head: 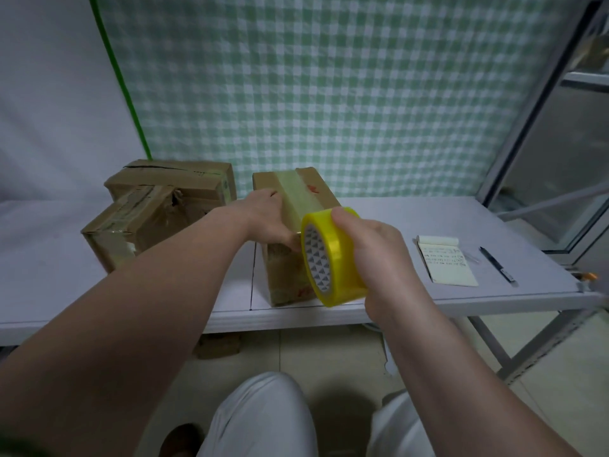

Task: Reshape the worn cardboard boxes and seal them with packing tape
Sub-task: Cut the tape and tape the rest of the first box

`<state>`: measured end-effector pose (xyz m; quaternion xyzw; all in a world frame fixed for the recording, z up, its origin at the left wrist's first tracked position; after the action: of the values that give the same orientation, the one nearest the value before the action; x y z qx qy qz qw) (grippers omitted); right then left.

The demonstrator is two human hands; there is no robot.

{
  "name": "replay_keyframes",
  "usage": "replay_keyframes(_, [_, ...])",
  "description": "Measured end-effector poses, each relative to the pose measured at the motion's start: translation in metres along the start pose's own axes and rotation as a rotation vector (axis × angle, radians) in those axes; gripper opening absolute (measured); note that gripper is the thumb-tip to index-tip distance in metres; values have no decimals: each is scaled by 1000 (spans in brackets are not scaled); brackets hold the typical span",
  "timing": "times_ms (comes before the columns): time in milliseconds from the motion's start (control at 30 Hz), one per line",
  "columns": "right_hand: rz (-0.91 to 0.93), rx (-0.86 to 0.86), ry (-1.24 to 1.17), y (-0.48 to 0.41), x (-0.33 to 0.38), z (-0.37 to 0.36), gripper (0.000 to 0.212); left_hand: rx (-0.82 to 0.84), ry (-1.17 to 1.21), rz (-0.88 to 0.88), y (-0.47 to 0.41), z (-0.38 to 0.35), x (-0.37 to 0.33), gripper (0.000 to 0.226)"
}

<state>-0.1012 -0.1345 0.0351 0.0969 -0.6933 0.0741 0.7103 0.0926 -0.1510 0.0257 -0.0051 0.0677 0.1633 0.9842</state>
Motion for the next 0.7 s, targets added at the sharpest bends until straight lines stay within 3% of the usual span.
replay_keyframes(133, [9, -23, 96, 5, -18, 1, 65, -14, 23, -19, -3, -1, 0, 141])
replay_keyframes(433, [20, -59, 198, -3, -49, 15, 47, 4, -6, 1, -4, -6, 1, 121])
replay_keyframes(600, [21, -153, 274, -15, -54, 38, 56, 148, 34, -23, 18, -4, -8, 114])
replay_keyframes(633, [19, -171, 276, -18, -55, 44, 55, 144, 62, -22, 22, 1, -7, 107])
replay_keyframes(700, [-2, -178, 252, -25, -58, 52, 50, 74, 104, 0, 21, 12, 0, 67])
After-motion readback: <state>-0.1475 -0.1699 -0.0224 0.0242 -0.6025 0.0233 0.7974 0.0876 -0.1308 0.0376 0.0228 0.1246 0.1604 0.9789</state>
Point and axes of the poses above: each hand's wrist, its own y-axis away from the middle knuckle, its own z-axis out of the back of the hand, x = y × z, the point moved 10 cm from there along -y, towards the middle knuckle, and after that the axes turned 6 degrees about -x, right-handed, at the moved point
